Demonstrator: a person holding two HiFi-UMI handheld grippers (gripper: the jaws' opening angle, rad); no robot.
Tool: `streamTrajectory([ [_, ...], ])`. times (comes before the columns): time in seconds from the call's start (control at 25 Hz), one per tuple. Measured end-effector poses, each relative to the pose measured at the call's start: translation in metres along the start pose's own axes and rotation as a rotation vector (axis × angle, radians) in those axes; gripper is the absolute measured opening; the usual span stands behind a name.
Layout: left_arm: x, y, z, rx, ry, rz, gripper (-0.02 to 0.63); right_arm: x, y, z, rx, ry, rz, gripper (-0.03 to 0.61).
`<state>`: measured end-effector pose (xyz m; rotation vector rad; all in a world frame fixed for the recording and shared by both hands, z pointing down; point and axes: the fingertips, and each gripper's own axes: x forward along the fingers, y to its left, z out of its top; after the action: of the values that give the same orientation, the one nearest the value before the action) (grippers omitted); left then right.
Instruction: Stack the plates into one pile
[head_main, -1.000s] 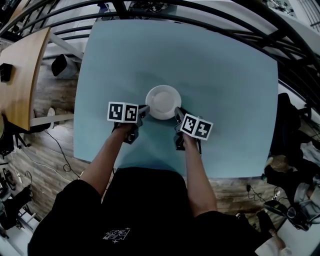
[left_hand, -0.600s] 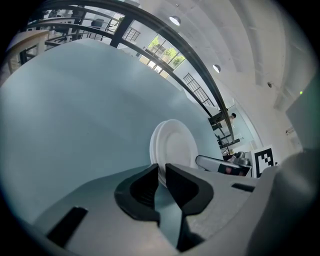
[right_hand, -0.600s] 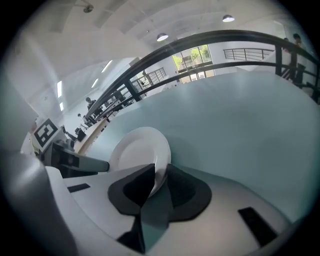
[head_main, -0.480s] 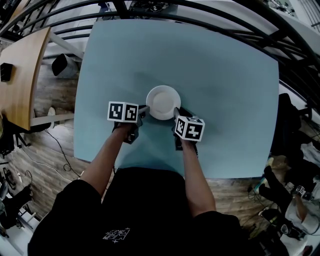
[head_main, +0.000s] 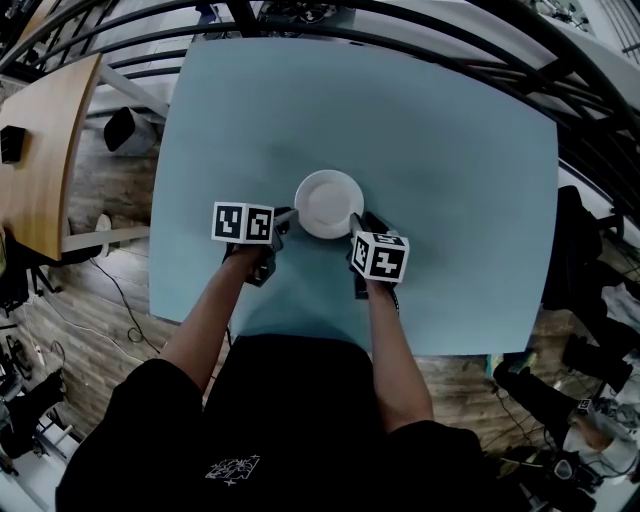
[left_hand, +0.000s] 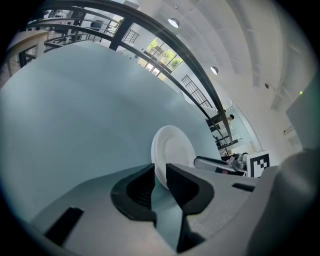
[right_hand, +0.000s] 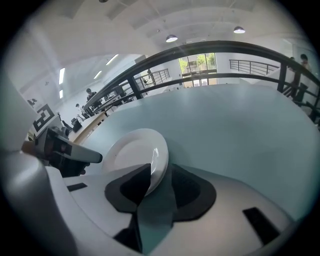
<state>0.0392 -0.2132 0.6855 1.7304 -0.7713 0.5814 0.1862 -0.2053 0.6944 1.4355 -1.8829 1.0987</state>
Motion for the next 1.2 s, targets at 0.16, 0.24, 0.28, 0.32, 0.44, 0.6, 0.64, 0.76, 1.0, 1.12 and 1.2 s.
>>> streamTrajectory([
  [0.16, -0.006, 0.005, -0.003, 0.011, -0.01, 0.011, 0.055, -0.005, 0.003, 0.003, 0.011, -0.022, 0.008, 0.141],
  [0.24, -0.011, 0.006, -0.002, 0.017, -0.019, 0.011, 0.055, -0.01, 0.007, 0.008, 0.011, -0.041, 0.009, 0.141],
  [0.28, -0.014, 0.007, -0.001, 0.02, -0.025, 0.011, 0.055, -0.012, 0.009, 0.01, 0.01, -0.051, 0.007, 0.141],
  [0.32, -0.018, 0.008, 0.0, 0.023, -0.033, 0.012, 0.054, -0.015, 0.012, 0.012, 0.009, -0.061, 0.005, 0.141],
  [0.44, -0.031, 0.01, 0.001, 0.033, -0.06, 0.012, 0.054, -0.026, 0.022, 0.014, 0.013, -0.087, 0.008, 0.104],
  [0.6, -0.051, 0.013, -0.001, 0.059, -0.078, 0.011, 0.03, -0.037, 0.04, 0.01, 0.029, -0.106, 0.026, 0.035],
  [0.64, -0.057, 0.014, -0.002, 0.068, -0.083, 0.008, 0.02, -0.04, 0.047, 0.009, 0.034, -0.112, 0.031, 0.025],
  [0.76, -0.077, 0.016, -0.003, 0.1, -0.101, -0.01, 0.012, -0.048, 0.068, 0.006, 0.047, -0.138, 0.039, 0.009],
  [1.0, -0.113, 0.01, -0.006, 0.13, -0.165, -0.069, 0.011, -0.075, 0.097, 0.004, 0.061, -0.195, 0.025, 0.008],
  [1.12, -0.131, 0.01, -0.012, 0.175, -0.177, -0.064, 0.011, -0.093, 0.109, 0.006, 0.07, -0.253, 0.01, 0.008],
  [1.2, -0.143, 0.008, -0.015, 0.222, -0.192, -0.059, 0.009, -0.104, 0.117, 0.008, 0.075, -0.292, -0.001, 0.008],
])
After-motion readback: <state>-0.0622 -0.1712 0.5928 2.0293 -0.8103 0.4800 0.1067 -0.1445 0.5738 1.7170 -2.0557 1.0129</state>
